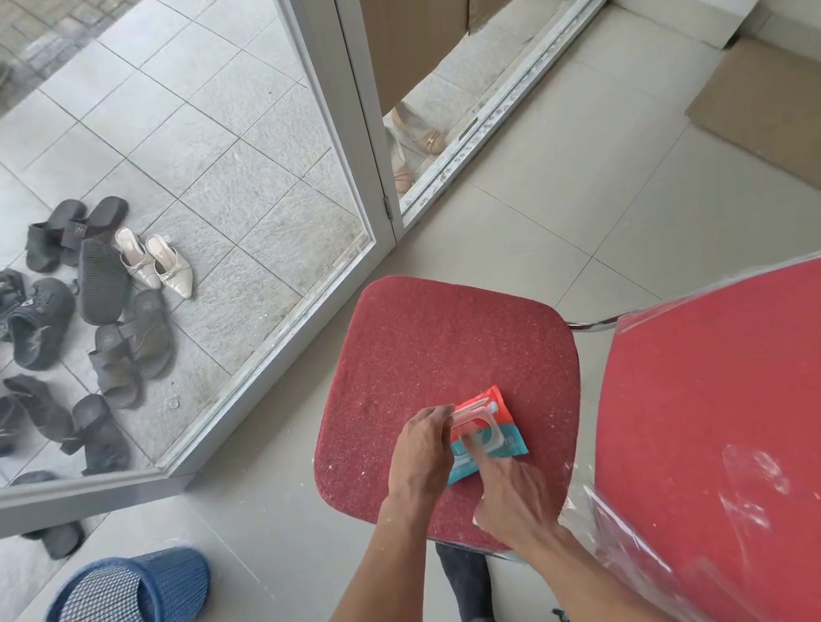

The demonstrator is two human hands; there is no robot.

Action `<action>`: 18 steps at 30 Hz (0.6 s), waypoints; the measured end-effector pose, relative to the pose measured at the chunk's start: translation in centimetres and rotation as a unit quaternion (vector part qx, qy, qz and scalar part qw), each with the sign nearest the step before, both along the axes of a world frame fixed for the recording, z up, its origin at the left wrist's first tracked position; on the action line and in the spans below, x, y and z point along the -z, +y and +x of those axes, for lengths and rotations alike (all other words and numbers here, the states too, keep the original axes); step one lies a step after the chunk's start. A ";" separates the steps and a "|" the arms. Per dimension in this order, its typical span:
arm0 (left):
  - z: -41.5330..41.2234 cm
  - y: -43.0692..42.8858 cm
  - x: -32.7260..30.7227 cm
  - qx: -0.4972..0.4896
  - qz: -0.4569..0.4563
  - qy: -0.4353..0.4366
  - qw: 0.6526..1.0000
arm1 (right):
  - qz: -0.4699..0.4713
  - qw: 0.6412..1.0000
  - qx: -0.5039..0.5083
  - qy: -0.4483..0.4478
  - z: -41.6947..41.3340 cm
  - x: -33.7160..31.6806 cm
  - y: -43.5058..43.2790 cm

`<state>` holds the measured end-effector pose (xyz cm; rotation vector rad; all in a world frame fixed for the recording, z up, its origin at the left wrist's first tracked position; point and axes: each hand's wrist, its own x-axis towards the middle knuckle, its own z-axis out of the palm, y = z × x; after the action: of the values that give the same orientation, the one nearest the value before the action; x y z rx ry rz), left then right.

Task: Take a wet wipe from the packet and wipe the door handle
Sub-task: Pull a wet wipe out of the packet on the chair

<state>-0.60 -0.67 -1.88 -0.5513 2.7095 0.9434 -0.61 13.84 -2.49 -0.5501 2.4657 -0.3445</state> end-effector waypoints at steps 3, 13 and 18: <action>0.2 0.0 -0.1 0.010 -0.003 -0.006 1.000 | 0.059 0.998 -0.022 -0.008 0.7 0.3 -0.4; 1.0 -0.1 0.0 0.084 -0.037 -0.030 0.995 | 0.078 0.996 0.020 -0.046 0.8 0.0 -0.3; 2.7 0.0 0.9 0.252 -0.123 -0.094 0.955 | 0.098 0.987 0.129 0.016 0.5 -0.6 1.5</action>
<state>2.12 -0.71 -2.75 0.0242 2.6055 0.4040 -0.14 15.31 -1.90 -0.1551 2.5689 -0.1912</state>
